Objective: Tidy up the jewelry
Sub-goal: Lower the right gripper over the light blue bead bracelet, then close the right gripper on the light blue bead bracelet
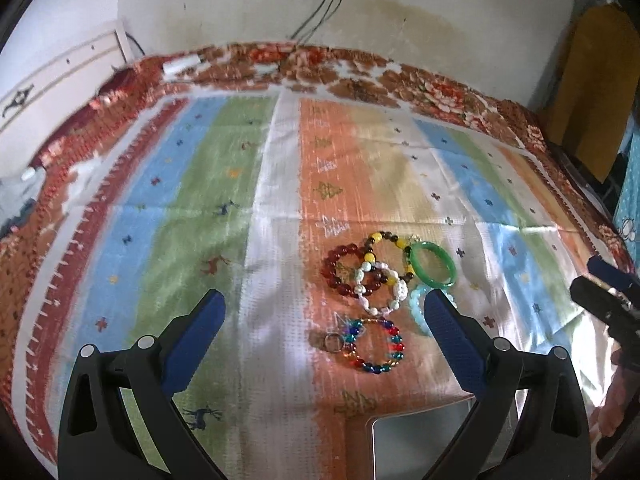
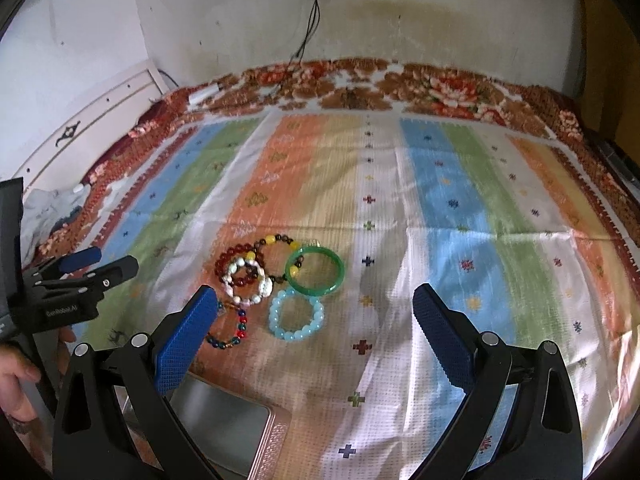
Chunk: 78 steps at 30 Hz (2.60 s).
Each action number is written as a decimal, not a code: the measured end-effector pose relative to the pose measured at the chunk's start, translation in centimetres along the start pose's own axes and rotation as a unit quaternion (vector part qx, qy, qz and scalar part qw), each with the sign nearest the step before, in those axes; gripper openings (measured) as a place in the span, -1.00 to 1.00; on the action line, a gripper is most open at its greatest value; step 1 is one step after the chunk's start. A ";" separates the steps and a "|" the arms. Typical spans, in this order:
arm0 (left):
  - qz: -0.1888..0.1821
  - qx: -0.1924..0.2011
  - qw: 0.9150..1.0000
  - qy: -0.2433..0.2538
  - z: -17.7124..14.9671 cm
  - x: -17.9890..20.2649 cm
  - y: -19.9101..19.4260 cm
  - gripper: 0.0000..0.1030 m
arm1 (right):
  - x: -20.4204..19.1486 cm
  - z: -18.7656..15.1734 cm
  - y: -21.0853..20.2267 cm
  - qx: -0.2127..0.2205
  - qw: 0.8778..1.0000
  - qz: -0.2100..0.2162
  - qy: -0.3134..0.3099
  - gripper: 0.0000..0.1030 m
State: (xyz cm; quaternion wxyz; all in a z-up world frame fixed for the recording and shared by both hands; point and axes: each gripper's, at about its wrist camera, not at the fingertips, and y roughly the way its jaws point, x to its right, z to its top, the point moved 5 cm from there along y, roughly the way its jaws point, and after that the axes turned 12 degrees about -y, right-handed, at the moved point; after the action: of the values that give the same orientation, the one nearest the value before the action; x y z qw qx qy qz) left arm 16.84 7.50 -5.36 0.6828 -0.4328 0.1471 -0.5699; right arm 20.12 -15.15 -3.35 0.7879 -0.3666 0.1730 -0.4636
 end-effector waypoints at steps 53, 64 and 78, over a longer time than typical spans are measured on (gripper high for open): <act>0.014 -0.229 0.973 0.005 -5.0 -0.5 11.0 -0.26 | 0.0 -4.6 16.6 -0.255 0.965 0.045 0.046 0.55; 0.029 -0.224 0.974 0.009 -5.0 -0.7 11.3 -0.62 | 0.2 -4.9 17.0 -0.263 0.964 0.030 0.028 0.12; 0.010 -0.212 0.977 -0.004 -4.4 -0.5 10.0 -0.62 | 1.3 -4.9 16.1 -0.260 0.964 0.042 0.032 -0.76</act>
State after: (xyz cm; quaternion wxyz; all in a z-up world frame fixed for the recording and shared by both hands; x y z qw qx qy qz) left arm 20.13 5.85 -15.64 0.5818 -0.5682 0.2663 -0.5174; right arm 27.48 -13.48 -18.40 0.6781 -0.5362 0.3287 -0.3803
